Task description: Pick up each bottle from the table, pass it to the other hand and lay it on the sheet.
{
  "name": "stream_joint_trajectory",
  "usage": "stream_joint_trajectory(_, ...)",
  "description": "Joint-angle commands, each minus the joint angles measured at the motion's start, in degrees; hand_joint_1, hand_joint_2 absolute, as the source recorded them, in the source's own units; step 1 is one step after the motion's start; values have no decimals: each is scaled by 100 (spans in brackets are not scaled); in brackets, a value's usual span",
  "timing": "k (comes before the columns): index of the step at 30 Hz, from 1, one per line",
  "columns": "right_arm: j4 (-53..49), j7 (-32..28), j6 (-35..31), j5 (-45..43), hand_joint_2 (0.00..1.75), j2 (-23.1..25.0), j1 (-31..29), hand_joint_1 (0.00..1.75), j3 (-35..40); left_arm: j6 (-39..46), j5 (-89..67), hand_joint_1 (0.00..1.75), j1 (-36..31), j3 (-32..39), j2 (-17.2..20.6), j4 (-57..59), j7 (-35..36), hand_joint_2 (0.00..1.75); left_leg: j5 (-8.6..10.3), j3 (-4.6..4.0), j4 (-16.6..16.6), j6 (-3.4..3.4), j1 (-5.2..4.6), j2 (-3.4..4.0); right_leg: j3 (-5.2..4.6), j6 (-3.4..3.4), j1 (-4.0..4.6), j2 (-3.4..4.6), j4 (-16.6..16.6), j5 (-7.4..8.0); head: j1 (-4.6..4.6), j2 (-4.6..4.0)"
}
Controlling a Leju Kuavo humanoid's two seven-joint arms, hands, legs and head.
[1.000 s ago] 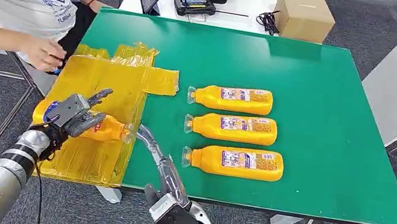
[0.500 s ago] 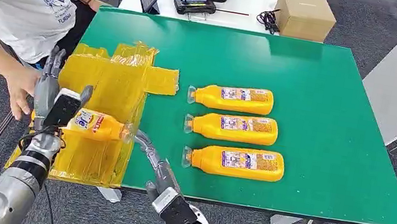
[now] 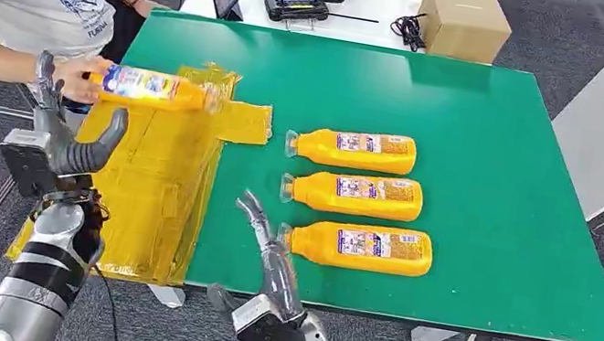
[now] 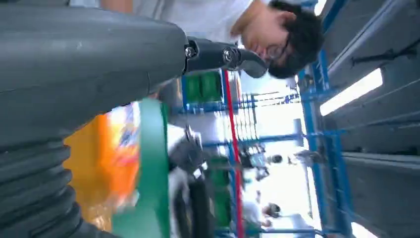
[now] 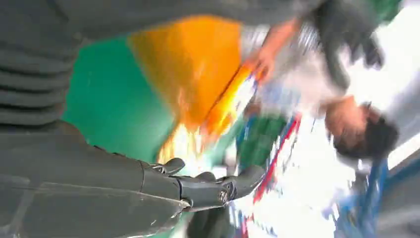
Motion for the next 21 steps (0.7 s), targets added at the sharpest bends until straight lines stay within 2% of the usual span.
stream_joint_trajectory(1,-1209,286,-753,1151,175,-678,119,0,-839,402,-548,0,993,-88,-437,-862,-107,175,-13,29,-6,0,-5,8,29,-2,-4,3,-9,-9,-2,0)
stream_joint_trajectory(3,-1226,505,-1024,1763,175,-795,47,0,-859,702,-687,0,1219,-332,-461,-989,-107,175,-14,25,-5,0,-7,2,28,-3,-4,-6,-11,-10,0,0)
stream_joint_trajectory(6,-794,1247,-1190,2782,175,-1070,-311,0,-895,598,-578,0,1359,-353,-519,-879,-107,175,-12,14,-2,3,-7,1,12,-3,-5,-4,-9,-6,-2,0)
stream_joint_trajectory(7,-696,1339,-1357,3078,175,-1141,-391,0,-876,585,-616,0,1383,-384,-513,-856,-107,175,-17,33,-6,3,-5,5,33,-5,-1,-2,-16,-8,0,0)
stream_joint_trajectory(10,-141,1945,-837,3339,175,-1407,-763,0,-902,600,-827,0,1513,-453,-496,-751,-107,175,-15,27,-5,4,-4,17,26,-4,0,9,-17,-2,-2,0)
stream_joint_trajectory(11,39,2286,-1102,3828,175,-1420,-829,0,-998,575,-913,0,1535,-410,-501,-693,-107,175,-11,19,-6,6,-5,10,19,-1,-2,4,-16,0,-2,0)
stream_joint_trajectory(12,293,2491,-985,4010,175,-1421,-915,0,-1012,562,-965,0,1588,-301,-530,-649,-107,175,-14,31,-9,4,-3,15,31,-3,1,9,-20,-1,-2,0)
stream_joint_trajectory(14,594,2566,-729,3799,175,-1393,-953,0,-1104,467,-993,0,1596,-166,-561,-556,-107,175,-12,28,-10,4,-3,15,27,-2,0,9,-19,0,-4,0)
stream_joint_trajectory(21,811,2616,-705,3683,175,-1287,-969,0,-1195,393,-1011,0,1552,-102,-599,-441,-107,175,-15,26,-7,2,-4,9,27,-4,0,4,-12,-6,-2,0)
